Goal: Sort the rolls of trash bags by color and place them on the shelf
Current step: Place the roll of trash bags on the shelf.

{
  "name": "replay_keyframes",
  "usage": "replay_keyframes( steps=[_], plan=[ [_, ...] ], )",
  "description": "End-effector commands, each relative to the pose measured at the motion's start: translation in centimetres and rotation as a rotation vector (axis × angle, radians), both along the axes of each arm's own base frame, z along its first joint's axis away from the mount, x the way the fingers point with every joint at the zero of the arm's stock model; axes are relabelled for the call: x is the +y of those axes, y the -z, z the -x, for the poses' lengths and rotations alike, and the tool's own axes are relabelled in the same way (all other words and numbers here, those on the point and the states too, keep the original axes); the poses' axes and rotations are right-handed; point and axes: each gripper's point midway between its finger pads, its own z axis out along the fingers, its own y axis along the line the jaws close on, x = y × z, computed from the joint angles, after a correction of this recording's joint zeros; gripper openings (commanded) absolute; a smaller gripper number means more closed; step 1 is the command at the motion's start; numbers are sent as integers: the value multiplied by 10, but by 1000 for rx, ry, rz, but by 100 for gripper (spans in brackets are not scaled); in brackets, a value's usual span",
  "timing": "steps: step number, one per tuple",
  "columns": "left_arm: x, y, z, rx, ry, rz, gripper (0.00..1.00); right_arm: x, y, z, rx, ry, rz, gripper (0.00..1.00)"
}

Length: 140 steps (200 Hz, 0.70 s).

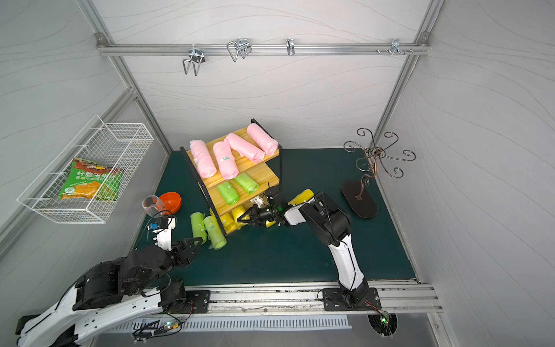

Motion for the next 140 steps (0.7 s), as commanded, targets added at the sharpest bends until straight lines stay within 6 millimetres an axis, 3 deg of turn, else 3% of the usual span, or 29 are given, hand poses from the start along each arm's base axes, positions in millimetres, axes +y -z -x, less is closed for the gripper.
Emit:
replay_keyframes(
  steps=[1, 40, 140],
  plan=[
    [-8, -13, -3, -22, 7, 41, 57, -7, 14, 7, 1, -26, 79, 17],
    [-5, -14, -3, -26, 0, 40, 62, -2, 5, 5, -16, -33, 58, 35],
    [-6, -9, -3, -13, -2, 35, 82, -9, 2, 12, -40, -51, 100, 50]
  ],
)
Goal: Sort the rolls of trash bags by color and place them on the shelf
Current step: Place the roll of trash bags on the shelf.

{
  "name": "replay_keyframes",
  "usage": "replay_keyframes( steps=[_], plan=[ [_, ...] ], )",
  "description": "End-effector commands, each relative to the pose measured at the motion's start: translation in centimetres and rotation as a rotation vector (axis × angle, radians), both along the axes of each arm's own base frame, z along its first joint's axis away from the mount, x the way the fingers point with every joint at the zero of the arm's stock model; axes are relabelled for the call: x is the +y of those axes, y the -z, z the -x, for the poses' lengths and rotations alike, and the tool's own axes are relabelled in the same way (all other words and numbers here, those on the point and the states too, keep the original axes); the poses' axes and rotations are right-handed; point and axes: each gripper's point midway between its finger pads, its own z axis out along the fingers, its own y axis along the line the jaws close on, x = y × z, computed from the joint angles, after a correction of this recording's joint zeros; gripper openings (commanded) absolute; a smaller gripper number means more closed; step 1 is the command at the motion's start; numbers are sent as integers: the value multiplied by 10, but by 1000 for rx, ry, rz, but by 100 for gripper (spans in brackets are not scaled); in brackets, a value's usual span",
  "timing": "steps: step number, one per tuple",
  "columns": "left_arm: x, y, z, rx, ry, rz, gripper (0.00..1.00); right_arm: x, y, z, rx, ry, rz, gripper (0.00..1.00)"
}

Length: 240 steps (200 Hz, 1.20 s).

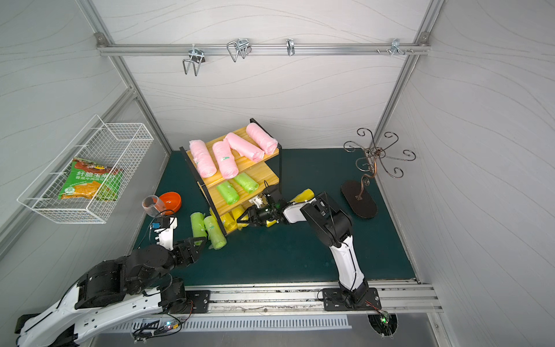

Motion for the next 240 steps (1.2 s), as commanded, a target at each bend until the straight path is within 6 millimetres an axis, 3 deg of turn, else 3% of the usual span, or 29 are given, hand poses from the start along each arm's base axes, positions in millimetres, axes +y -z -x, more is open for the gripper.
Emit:
replay_keyframes(
  steps=[1, 109, 147, 175, 240],
  plan=[
    [-5, -10, -2, -20, -2, 41, 82, -8, 1, 8, -5, -22, 58, 50],
    [-9, -7, -3, -15, 6, 48, 82, -31, 10, 33, -3, -52, 209, 61],
    [-9, -7, -3, -12, 8, 46, 80, -26, 4, 31, -7, -55, 203, 48],
    [-7, -7, -2, -12, 4, 46, 78, -23, 2, 29, -15, -55, 199, 26],
    [-8, -7, -2, -13, 7, 49, 77, -15, 0, 10, -58, -7, 203, 18]
  ],
)
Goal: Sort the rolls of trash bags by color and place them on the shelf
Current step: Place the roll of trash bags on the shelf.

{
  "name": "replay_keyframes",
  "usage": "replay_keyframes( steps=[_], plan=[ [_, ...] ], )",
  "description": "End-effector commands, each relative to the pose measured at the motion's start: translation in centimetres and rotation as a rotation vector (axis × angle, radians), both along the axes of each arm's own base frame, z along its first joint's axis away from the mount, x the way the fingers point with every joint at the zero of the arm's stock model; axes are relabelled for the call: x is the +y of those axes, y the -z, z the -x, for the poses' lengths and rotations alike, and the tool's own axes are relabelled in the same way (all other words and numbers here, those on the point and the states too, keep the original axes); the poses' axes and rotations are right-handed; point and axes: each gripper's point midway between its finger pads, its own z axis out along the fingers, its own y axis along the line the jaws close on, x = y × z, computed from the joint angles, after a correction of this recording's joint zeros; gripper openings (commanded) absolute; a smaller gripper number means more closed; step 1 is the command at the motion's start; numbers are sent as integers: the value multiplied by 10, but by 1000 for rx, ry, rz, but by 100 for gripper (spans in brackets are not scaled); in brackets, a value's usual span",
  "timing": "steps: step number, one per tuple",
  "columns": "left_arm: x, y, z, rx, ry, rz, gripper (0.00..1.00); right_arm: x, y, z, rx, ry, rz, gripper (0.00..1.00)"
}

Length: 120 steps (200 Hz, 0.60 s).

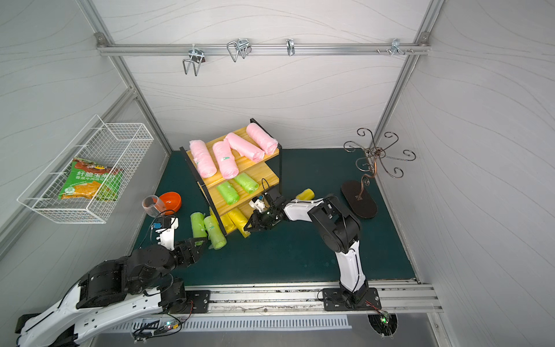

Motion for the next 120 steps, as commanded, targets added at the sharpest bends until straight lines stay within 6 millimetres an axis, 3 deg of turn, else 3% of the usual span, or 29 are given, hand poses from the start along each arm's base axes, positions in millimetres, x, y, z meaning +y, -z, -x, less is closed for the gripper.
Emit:
replay_keyframes(
  steps=[1, 66, 120],
  plan=[
    [-5, -9, -3, -21, 1, 40, 77, 6, -6, -10, -42, 18, -7, 17],
    [-1, -10, -2, -25, -6, 42, 76, 22, -19, -29, -10, 101, -136, 18],
    [-1, -10, -2, -26, -5, 38, 77, 29, -8, -47, 59, 174, -200, 22]
  ],
)
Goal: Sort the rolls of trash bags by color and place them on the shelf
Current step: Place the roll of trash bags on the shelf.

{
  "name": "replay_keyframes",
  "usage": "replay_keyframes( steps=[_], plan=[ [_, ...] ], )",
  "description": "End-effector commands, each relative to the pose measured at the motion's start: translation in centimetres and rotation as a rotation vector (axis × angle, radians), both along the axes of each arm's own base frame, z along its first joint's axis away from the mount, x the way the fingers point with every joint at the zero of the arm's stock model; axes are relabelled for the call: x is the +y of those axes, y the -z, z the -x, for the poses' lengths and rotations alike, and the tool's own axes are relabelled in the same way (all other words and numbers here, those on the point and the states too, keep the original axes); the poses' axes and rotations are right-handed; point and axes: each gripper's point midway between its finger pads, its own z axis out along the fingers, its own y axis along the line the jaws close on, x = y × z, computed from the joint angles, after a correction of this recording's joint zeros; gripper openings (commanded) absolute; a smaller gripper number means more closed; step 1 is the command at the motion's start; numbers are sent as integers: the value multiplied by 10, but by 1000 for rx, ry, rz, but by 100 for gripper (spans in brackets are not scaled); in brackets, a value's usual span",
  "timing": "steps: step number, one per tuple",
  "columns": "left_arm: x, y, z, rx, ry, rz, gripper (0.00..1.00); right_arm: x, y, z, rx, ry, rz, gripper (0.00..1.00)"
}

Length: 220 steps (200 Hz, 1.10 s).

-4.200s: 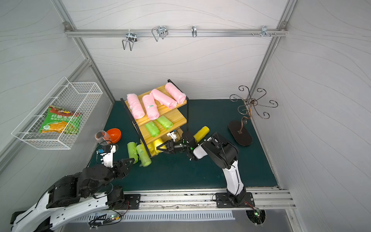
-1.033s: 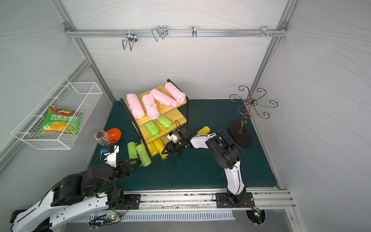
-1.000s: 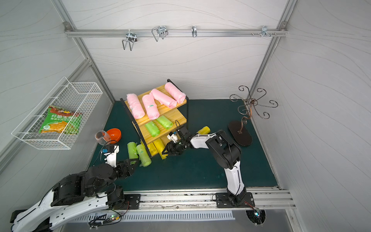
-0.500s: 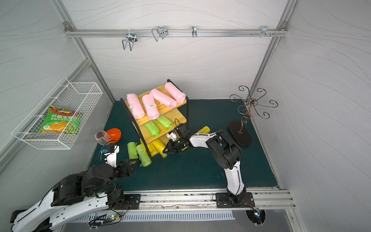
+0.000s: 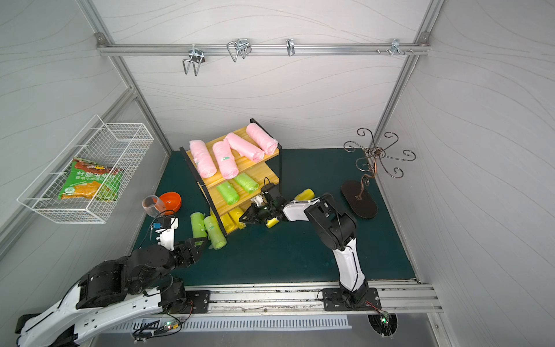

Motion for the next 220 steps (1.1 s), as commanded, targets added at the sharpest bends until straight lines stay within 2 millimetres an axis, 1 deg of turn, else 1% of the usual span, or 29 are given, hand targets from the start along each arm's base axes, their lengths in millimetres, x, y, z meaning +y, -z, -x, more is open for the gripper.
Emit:
replay_keyframes(
  steps=[1, 11, 21, 30, 37, 44, 66, 100, 120, 152, 173, 197, 220],
  plan=[
    [-1, -10, -2, -26, -5, 37, 77, 5, 0, -12, 21, 33, -65, 22],
    [-1, -10, -2, -23, -8, 36, 78, 5, 0, -13, 23, 36, -73, 28],
    [1, -9, -2, -18, -15, 34, 80, 4, -3, -12, 18, 31, -79, 39],
    [2, -9, -1, -14, -21, 32, 82, 3, -7, -11, 3, 27, -82, 46],
    [4, -8, -1, -10, -27, 30, 83, 1, -8, -9, -5, 24, -75, 50],
    [6, -6, -1, -6, -35, 26, 85, -2, -9, -6, -11, 17, -62, 51],
    [9, -2, -1, 7, -53, 19, 87, -11, -10, 4, -29, -12, 5, 53],
    [10, 7, 0, 39, -77, 9, 90, -31, -1, 28, -48, -65, 138, 55],
    [13, 12, 1, 62, -98, -4, 91, -42, 0, 42, -85, -98, 204, 56],
    [13, 25, 3, 112, -113, -29, 93, -59, -5, 67, -166, -141, 288, 56],
    [10, 36, 6, 161, -117, -51, 95, -72, -11, 79, -220, -139, 320, 55],
    [6, 49, 9, 216, -117, -65, 98, -95, -19, 85, -285, -105, 360, 55],
    [-1, 56, 11, 244, -107, -52, 98, -127, -26, 80, -342, -56, 471, 55]
  ],
)
